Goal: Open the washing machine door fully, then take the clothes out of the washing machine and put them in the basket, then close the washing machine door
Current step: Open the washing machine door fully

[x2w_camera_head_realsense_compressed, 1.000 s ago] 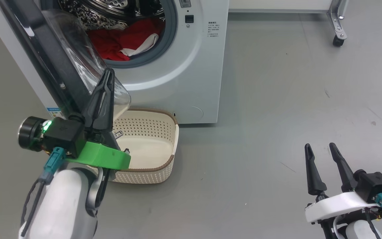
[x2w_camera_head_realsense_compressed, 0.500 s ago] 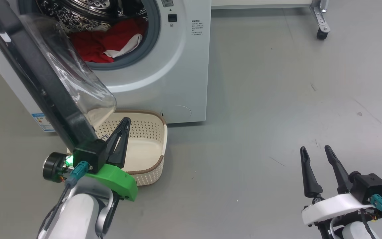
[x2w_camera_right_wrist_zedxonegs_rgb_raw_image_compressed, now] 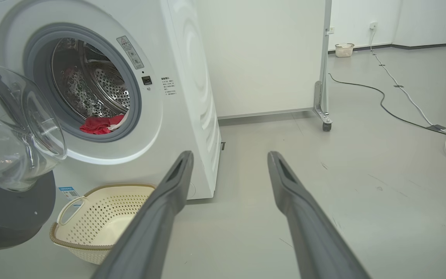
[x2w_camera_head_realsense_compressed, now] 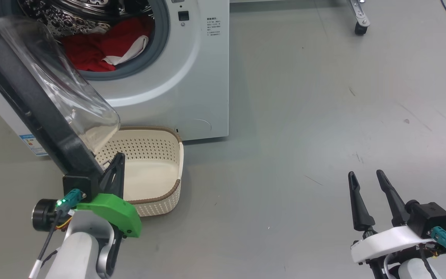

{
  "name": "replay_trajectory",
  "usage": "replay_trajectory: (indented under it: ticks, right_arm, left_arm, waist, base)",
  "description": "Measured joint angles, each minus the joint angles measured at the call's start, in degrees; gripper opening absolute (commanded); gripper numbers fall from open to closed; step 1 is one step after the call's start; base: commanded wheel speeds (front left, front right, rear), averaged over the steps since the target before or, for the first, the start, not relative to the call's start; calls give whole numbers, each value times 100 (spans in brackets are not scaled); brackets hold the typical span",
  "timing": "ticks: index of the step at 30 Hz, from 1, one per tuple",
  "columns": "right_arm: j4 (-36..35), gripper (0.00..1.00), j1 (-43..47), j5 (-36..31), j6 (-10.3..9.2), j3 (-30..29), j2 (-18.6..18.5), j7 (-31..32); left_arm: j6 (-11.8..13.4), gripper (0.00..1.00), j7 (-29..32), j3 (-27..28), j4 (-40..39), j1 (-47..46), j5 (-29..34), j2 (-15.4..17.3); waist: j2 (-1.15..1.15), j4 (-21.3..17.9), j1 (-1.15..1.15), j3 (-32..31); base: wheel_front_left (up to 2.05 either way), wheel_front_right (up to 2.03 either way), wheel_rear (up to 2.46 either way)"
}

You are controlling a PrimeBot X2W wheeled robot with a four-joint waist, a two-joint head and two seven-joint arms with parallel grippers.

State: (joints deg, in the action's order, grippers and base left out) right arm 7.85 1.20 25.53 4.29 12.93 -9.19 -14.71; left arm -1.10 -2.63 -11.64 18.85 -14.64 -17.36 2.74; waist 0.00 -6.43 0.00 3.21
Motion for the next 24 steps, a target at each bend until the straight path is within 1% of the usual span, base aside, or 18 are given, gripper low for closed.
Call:
replay_trajectory:
  ticks: [13, 18, 24]
  right_arm:
    - [52, 100, -1, -46, 19, -138, 33, 1]
    - [56, 100, -1, -47, 34, -208, 68, 0]
    - [53, 100, -1, -51, 35, -333, 68, 1]
  left_arm:
    - [13, 0, -126, 110, 303, -127, -126, -1]
    - [13, 0, -233, 126, 415, -201, -127, -3]
    - [13, 0, -331, 66, 502, -302, -130, -38]
  waist:
    - [0, -59, 0, 76]
    - [0, -23, 0, 99]
    - [0, 121, 0, 110]
  base:
    - [0, 0, 0]
    - [0, 0, 0]
    - [0, 0, 0]
